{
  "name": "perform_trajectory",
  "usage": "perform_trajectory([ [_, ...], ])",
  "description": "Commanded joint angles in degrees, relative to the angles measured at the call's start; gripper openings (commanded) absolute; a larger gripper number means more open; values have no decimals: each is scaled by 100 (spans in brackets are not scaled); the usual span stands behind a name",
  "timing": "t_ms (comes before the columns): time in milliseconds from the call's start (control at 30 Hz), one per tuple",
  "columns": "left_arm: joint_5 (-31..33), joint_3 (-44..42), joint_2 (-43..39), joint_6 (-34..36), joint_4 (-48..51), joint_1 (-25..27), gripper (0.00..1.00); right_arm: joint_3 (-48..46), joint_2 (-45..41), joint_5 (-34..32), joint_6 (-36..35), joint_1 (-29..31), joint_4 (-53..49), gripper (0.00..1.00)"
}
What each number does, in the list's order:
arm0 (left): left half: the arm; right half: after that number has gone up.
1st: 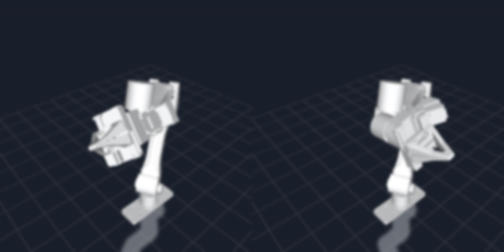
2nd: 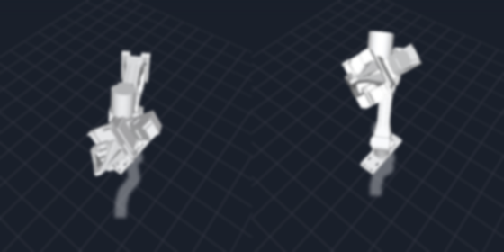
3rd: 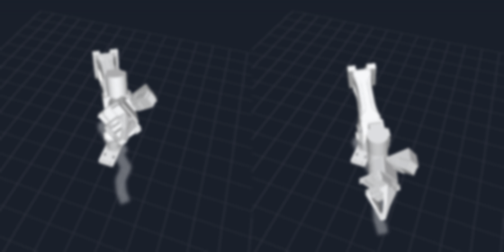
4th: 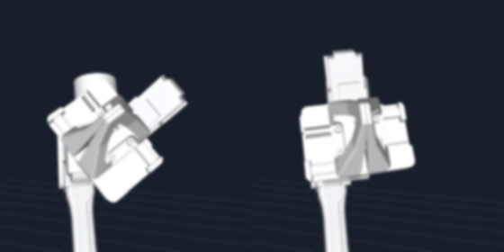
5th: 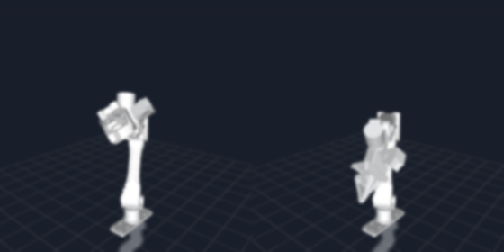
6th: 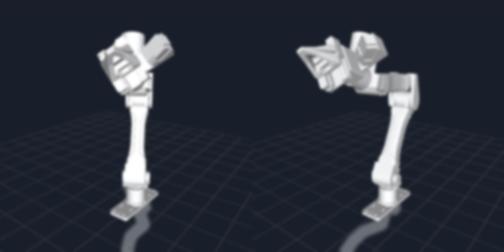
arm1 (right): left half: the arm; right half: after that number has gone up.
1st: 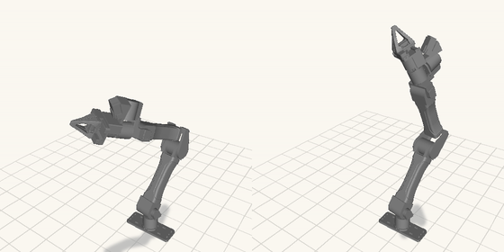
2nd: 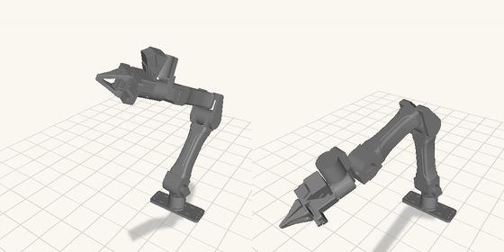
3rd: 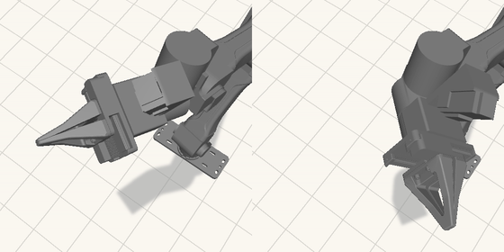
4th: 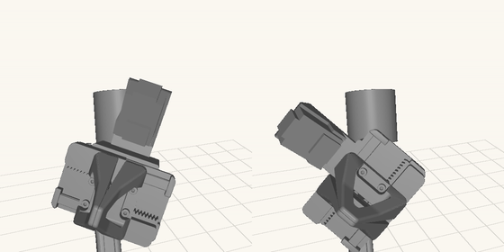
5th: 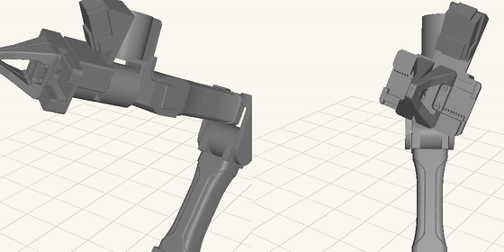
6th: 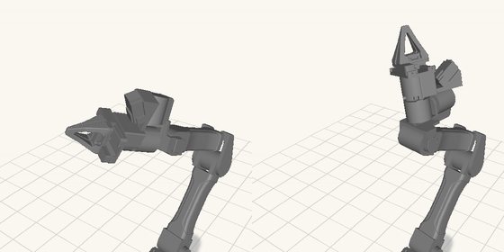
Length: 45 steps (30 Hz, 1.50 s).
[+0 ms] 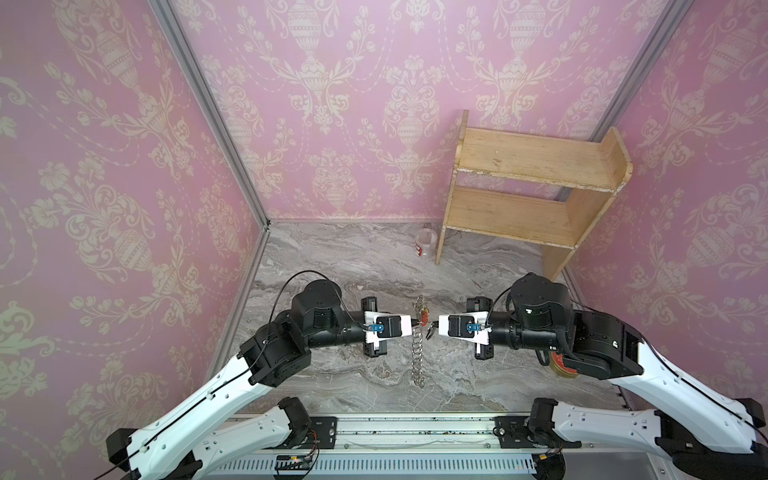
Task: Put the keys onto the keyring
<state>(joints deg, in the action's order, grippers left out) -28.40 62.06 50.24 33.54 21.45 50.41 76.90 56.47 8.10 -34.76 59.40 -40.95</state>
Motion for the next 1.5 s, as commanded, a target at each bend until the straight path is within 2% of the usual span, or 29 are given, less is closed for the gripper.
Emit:
perform_trajectory([
  [0,-63,42,-111,-76,-148,-5,0,0,-60,26,-66,30,17,0],
  [1067,-27,69,-108,-62,-89,-5,0,70,55,209,-83,33,-80,0],
  [1467,-88,83,-129,-80,10,-5,0,88,67,83,-92,28,-10,0],
])
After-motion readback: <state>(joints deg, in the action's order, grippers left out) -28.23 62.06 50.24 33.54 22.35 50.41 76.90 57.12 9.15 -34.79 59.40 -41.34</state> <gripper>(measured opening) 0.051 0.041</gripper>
